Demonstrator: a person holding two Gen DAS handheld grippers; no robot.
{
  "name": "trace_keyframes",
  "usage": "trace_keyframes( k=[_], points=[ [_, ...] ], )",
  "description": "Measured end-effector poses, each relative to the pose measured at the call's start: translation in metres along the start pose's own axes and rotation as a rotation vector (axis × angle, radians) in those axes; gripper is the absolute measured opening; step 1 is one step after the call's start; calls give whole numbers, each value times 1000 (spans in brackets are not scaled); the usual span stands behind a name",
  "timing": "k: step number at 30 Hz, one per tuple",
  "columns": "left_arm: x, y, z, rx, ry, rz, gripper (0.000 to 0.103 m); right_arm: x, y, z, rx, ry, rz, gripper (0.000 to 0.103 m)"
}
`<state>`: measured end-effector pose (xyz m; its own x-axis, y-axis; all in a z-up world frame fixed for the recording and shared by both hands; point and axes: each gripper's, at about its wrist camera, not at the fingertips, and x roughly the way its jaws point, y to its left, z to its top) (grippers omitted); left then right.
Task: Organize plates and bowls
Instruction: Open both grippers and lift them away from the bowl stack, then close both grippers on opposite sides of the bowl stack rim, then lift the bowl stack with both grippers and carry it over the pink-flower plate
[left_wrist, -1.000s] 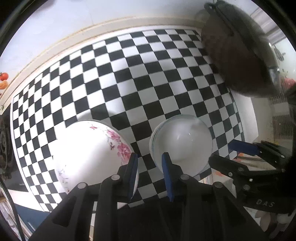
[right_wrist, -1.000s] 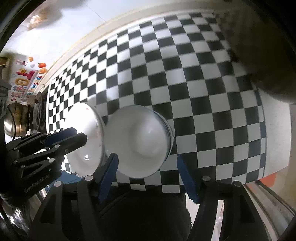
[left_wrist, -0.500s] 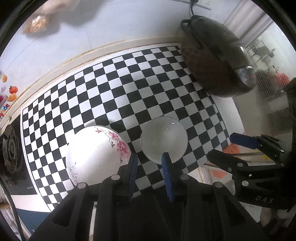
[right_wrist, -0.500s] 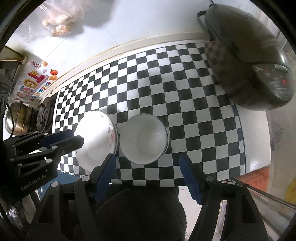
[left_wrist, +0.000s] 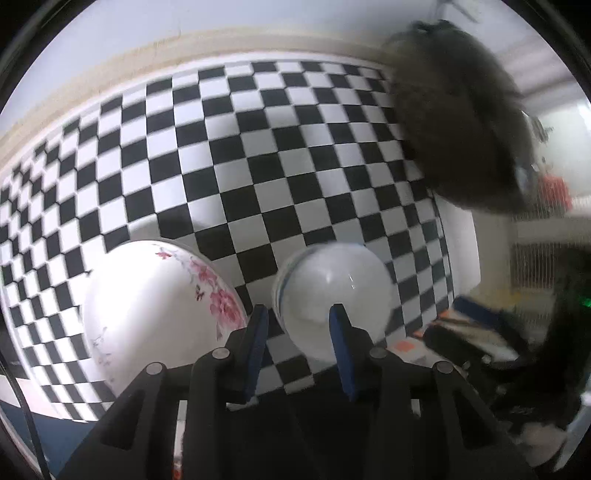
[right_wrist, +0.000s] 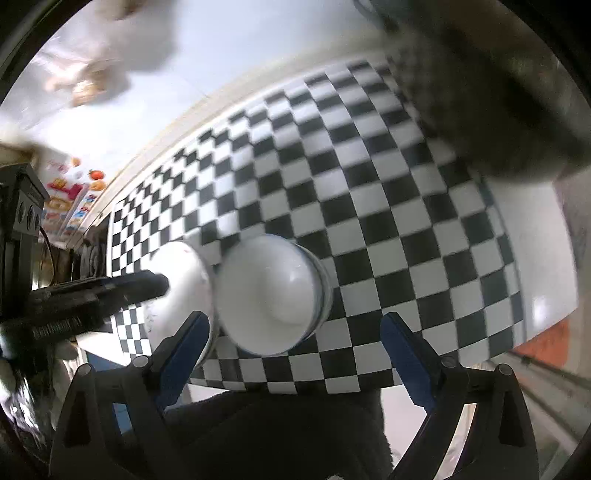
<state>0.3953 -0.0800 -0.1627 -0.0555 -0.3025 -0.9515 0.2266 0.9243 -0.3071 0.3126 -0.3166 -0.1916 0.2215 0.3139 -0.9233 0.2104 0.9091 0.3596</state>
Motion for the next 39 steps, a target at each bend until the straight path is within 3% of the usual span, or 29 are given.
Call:
trace_keyframes(
  k=[7, 19, 25, 28, 39],
  points=[
    [51, 10, 30, -11, 142, -80, 32, 67, -33, 10, 109, 110, 36, 96],
    [101, 4, 45, 25, 252, -51, 32, 122, -40, 20, 130, 196, 47, 96],
    [121, 5, 50, 43, 307, -46, 32, 136, -42, 24, 150, 172, 64, 96],
    [130, 9, 52, 39, 329, -56, 32, 139, -47, 25, 163, 121, 86, 96],
    [135, 16, 49, 28, 305, -128, 32, 179, -49, 29, 217, 230, 167, 92]
  ],
)
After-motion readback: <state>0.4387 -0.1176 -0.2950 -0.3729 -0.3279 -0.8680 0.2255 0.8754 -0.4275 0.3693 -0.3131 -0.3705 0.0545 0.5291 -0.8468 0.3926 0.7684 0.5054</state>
